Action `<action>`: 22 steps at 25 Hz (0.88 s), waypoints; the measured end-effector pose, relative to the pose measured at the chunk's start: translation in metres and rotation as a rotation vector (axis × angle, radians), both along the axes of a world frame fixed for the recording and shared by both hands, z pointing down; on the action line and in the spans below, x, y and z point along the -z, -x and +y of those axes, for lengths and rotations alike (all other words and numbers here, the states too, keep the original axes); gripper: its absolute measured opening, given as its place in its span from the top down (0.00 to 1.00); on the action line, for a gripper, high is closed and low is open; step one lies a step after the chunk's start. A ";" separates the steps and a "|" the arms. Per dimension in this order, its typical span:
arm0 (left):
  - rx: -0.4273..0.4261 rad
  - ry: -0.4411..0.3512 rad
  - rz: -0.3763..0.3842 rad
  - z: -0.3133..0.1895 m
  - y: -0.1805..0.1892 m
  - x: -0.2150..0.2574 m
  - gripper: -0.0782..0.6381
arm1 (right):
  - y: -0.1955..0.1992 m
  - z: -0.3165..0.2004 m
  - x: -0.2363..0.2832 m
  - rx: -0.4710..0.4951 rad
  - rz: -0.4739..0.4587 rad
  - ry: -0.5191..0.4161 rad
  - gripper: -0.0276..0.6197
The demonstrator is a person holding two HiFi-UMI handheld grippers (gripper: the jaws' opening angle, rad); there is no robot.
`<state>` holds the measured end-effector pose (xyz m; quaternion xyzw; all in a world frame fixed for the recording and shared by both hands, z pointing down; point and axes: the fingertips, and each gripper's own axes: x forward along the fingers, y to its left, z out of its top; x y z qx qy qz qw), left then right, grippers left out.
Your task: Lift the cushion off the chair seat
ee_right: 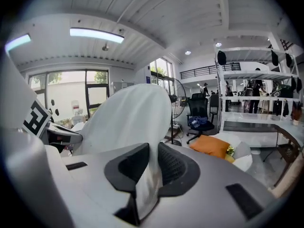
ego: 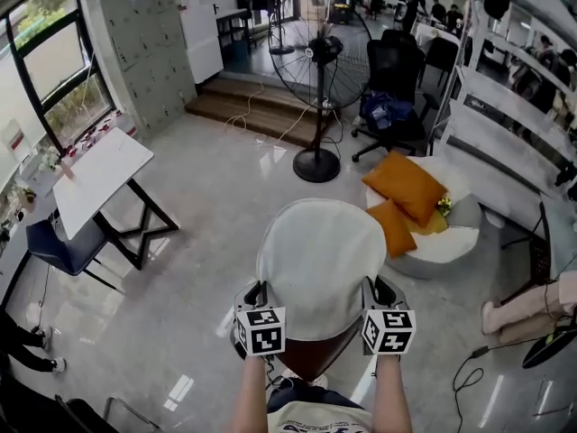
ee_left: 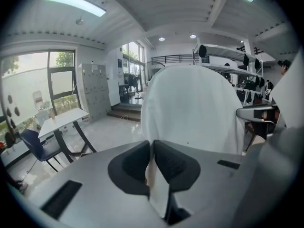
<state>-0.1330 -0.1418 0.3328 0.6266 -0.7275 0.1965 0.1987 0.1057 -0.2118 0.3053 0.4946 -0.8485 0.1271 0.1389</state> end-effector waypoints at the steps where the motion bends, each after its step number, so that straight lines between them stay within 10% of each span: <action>1: 0.004 -0.014 -0.005 0.001 0.001 0.009 0.83 | 0.001 0.000 0.009 0.008 -0.004 -0.016 0.84; 22: 0.033 -0.206 -0.044 0.044 0.024 0.110 0.83 | 0.026 0.032 0.104 0.056 -0.098 -0.187 0.84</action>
